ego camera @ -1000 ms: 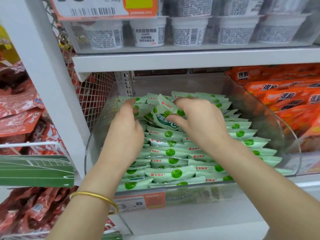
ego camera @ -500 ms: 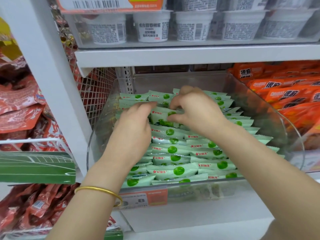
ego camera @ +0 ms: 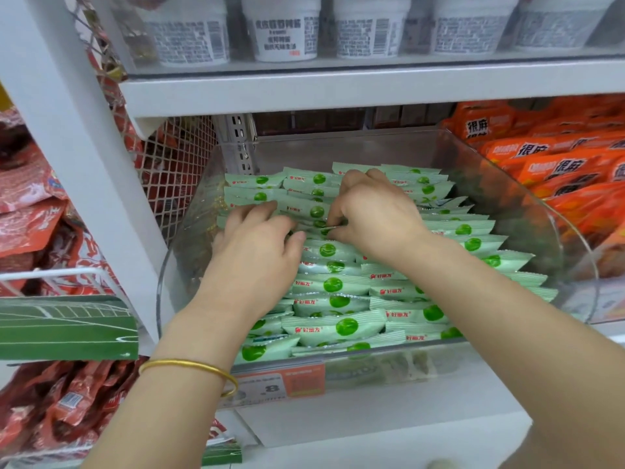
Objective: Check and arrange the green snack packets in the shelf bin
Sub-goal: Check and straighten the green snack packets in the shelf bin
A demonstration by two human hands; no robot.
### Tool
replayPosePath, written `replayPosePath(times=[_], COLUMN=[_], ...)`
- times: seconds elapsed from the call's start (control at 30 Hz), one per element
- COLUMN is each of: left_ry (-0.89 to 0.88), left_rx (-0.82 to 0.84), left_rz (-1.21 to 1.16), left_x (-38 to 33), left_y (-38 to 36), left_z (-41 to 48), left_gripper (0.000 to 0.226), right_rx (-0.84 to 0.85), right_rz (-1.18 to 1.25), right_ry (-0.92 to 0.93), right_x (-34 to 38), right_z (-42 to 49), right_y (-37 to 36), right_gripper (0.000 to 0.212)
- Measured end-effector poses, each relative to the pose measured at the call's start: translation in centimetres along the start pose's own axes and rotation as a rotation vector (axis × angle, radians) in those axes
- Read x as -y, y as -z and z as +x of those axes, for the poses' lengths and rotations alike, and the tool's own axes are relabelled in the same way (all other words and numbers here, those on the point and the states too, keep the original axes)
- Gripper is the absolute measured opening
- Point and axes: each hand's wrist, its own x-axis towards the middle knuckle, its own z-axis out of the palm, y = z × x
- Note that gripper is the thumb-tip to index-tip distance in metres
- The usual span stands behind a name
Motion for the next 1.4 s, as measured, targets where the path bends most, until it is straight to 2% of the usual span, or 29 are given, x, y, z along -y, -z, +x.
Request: replayPosePath(times=[0.2, 0.37, 0.57, 0.77, 0.93, 1.1, 1.23, 1.4], left_ry=[0.010, 0.061, 0.054, 0.031, 0.046, 0.047, 0.060, 0.066], left_rx=[-0.007, 0.035, 0.006, -0.008, 0.024, 0.013, 0.042, 0.062], left_rz=[0.005, 0.040, 0.053, 0.045, 0.039, 0.030, 0.048, 0.043], left_x=[0.1, 0.1, 0.0, 0.0, 0.1, 0.1, 0.1, 0.1], left_y=[-0.3, -0.4, -0.6, -0.7, -0.6, -0.7, -0.6, -0.4], left_z=[0.2, 0.2, 0.2, -0.1, 0.0, 0.0, 0.0, 0.0], left_gripper=[0.038, 0.039, 0.037, 0.037, 0.038, 0.039, 0.038, 0.038], right_rx=[-0.087, -0.028, -0.067, 0.026, -0.190, -0.008, -0.008, 0.000], right_rz=[-0.001, 0.032, -0.053, -0.049, 0.128, 0.010, -0.077, 0.057], right_ry=[-0.095, -0.059, -0.125, -0.118, -0.196, -0.112, -0.111, -0.144], right_x=[-0.5, 0.0, -0.5, -0.6, -1.6, -0.1, 0.4, 0.2], right_z=[-1.0, -0.4, -0.6, -0.3, -0.2, 1.1, 2.2, 2.3], right_y=[0.1, -0.4, 0.0, -0.1, 2.4, 0.2, -0.9, -0.8], right_gripper=[0.017, 0.012, 0.021, 0.025, 0.018, 0.019, 0.018, 0.010])
